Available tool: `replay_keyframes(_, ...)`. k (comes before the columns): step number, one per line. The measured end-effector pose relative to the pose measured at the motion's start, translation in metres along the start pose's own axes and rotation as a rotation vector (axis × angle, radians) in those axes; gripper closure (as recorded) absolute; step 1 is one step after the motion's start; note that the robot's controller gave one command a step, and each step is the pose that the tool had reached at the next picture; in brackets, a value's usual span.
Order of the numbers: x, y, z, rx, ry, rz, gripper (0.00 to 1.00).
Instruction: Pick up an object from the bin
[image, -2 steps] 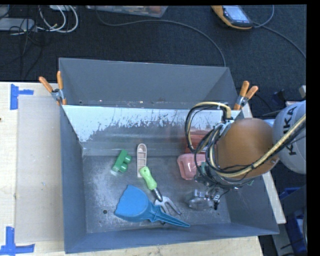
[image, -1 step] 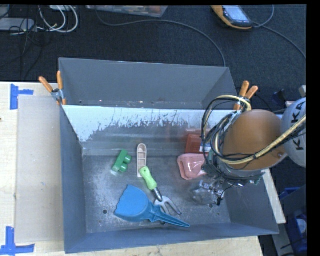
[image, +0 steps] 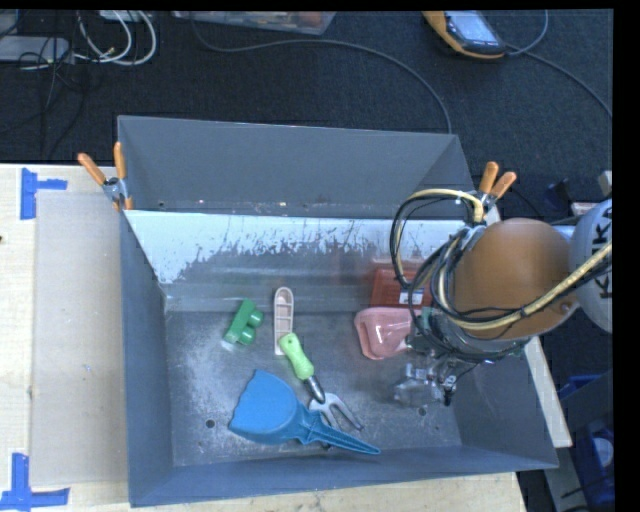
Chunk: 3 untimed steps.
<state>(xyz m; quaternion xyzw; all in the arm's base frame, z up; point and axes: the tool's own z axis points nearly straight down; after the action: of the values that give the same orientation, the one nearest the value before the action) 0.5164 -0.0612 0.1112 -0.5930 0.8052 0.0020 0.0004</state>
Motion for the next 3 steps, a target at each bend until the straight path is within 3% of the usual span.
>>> replay_keyframes(1,-0.024,-0.004,-0.008,-0.004,-0.001,-0.158,1.0)
replay_keyframes(2,-0.001,-0.01,0.01,-0.001,-0.005,0.007,1.0)
replay_keyframes(3,0.034,-0.012,0.028,-0.006,0.002,-0.152,1.0)
